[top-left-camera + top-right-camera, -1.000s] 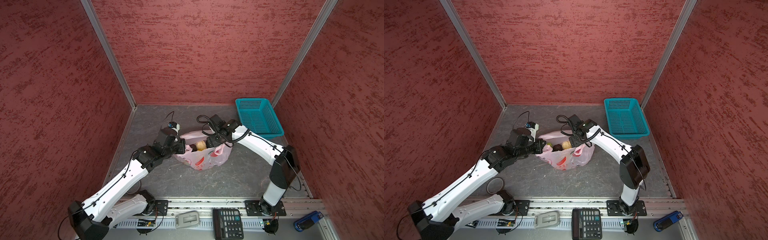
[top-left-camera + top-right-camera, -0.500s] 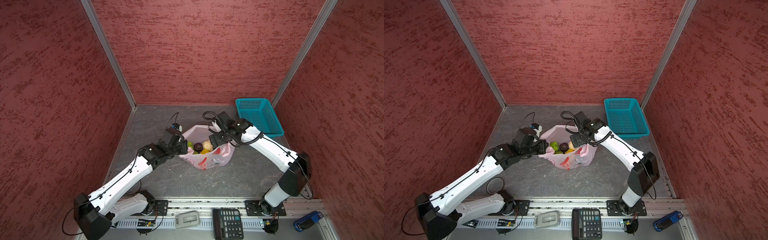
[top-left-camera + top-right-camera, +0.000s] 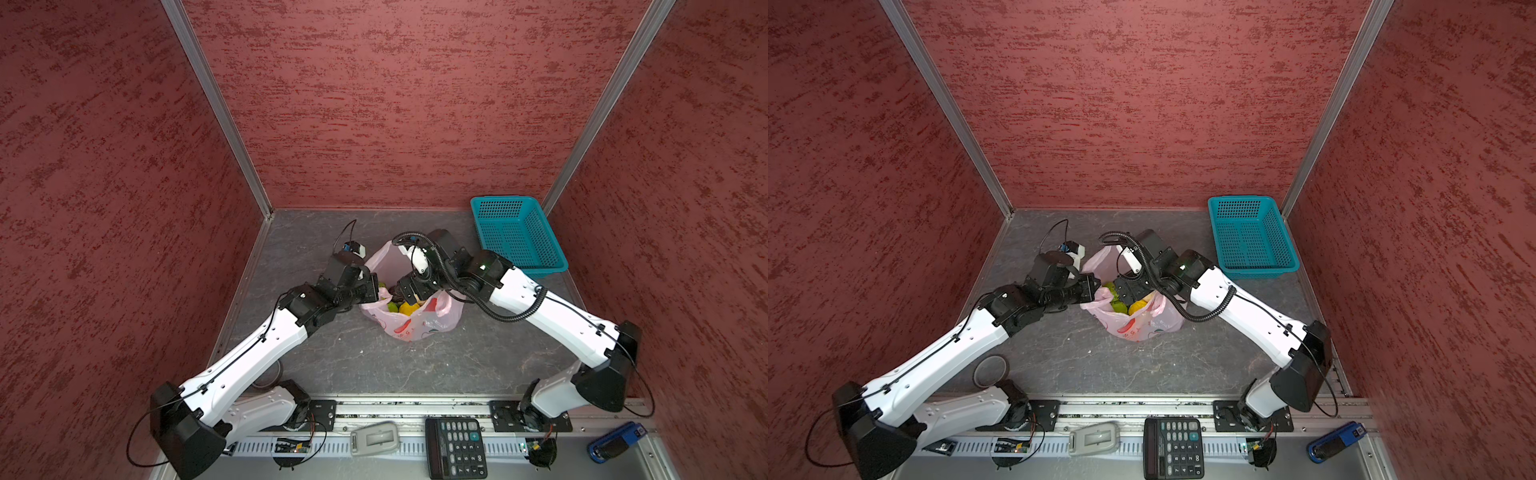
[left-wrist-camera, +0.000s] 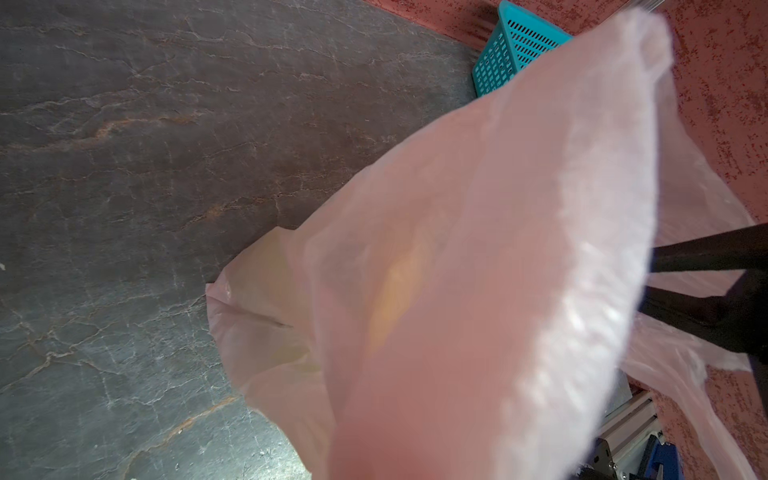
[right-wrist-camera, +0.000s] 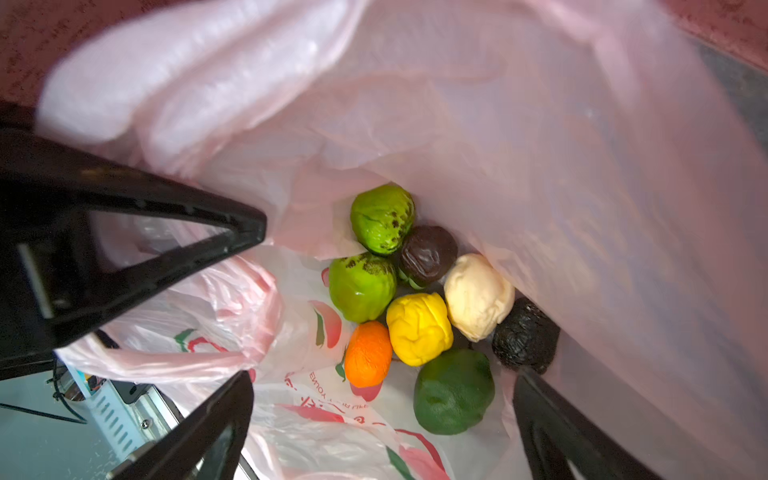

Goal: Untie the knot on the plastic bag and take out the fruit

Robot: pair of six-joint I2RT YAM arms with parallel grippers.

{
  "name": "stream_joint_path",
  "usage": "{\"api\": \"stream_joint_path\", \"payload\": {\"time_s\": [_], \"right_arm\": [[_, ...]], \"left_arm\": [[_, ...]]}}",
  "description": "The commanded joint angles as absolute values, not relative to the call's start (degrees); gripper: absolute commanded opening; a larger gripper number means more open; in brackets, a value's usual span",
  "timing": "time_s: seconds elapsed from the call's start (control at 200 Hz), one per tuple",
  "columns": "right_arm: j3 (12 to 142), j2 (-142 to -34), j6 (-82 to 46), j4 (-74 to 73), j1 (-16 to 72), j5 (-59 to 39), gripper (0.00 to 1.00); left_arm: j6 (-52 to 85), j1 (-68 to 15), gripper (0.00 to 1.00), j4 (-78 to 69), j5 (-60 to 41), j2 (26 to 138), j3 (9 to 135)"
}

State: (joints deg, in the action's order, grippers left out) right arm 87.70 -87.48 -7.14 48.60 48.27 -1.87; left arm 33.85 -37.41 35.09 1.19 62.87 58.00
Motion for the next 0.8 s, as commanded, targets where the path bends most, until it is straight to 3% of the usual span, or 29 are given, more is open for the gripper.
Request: {"api": "stream_joint_path", "payload": {"time_s": [0.0,0.26,0.346,0.466,0.797], "right_arm": [[89.29,-88.48,-4.23,46.37,49.09,-2.58,0.99],[82.22,-88.48,-2.77,41.32,49.48,-2.79,0.94],[79.01,-88.20,-3.25,38.93,49.62,0.81,0.87],[72.76,-86.47,-4.83,34.20,49.92,6.58,0.84],[68.33,-83.56,-9.34,46.76,51.78,-0.41,0.86]], "left_arm": [[34.10,-37.57,0.00,34.24,1.05,62.14,59.45],[34.10,-37.31,0.00,34.26,1.36,62.22,60.03],[34.49,-37.28,0.00,33.44,0.89,62.65,59.89],[34.72,-37.28,0.00,32.64,0.66,63.60,60.18],[35.49,-36.03,0.00,30.29,2.22,65.25,60.47]]}}
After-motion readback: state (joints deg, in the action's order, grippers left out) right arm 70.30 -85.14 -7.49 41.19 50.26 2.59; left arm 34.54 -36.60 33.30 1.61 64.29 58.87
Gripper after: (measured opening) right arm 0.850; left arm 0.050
